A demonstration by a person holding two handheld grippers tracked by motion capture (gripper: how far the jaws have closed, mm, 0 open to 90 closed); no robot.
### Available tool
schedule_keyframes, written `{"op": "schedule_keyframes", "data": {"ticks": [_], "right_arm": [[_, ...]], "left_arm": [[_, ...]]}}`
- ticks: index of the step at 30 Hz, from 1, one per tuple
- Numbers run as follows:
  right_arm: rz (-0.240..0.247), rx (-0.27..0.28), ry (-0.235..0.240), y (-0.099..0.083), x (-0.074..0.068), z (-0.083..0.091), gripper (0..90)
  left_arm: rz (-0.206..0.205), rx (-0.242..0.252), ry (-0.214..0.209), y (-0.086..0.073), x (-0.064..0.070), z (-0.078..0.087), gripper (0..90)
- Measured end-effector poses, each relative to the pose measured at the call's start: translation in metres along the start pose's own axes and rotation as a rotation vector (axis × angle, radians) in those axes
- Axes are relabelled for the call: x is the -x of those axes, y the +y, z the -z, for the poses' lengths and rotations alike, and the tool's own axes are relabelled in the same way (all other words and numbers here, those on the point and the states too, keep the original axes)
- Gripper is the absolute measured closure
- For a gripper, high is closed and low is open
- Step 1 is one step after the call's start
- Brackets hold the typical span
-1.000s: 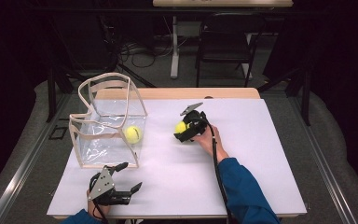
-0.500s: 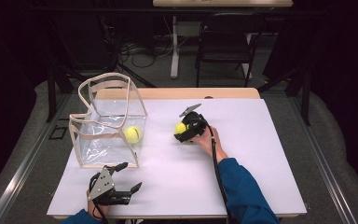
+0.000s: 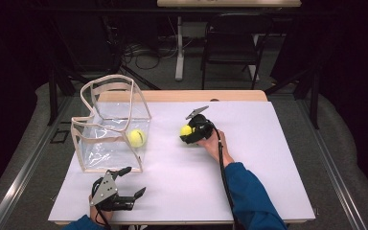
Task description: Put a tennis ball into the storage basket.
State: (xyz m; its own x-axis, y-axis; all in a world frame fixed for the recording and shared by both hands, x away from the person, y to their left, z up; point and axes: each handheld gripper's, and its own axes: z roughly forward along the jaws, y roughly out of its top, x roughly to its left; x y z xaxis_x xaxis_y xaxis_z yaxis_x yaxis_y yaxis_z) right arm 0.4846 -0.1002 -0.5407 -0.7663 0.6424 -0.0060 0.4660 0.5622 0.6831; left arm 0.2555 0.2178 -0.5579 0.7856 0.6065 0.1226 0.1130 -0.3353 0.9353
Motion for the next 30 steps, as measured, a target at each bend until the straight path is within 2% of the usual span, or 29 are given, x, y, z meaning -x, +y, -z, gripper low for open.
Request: {"op": "schedule_keyframes", "data": {"ticks": [11,30], "right_arm": [[0.001,0.028,0.002,0.003,-0.001,0.017,26.0],[0.038,0.041,0.012,0.014,-0.006,0.041,26.1]], "left_arm": [[-0.001,0.001,0.000,0.000,0.000,0.000,16.0],[0.000,0.002,0.003,0.000,0.000,0.000,16.0]]}}
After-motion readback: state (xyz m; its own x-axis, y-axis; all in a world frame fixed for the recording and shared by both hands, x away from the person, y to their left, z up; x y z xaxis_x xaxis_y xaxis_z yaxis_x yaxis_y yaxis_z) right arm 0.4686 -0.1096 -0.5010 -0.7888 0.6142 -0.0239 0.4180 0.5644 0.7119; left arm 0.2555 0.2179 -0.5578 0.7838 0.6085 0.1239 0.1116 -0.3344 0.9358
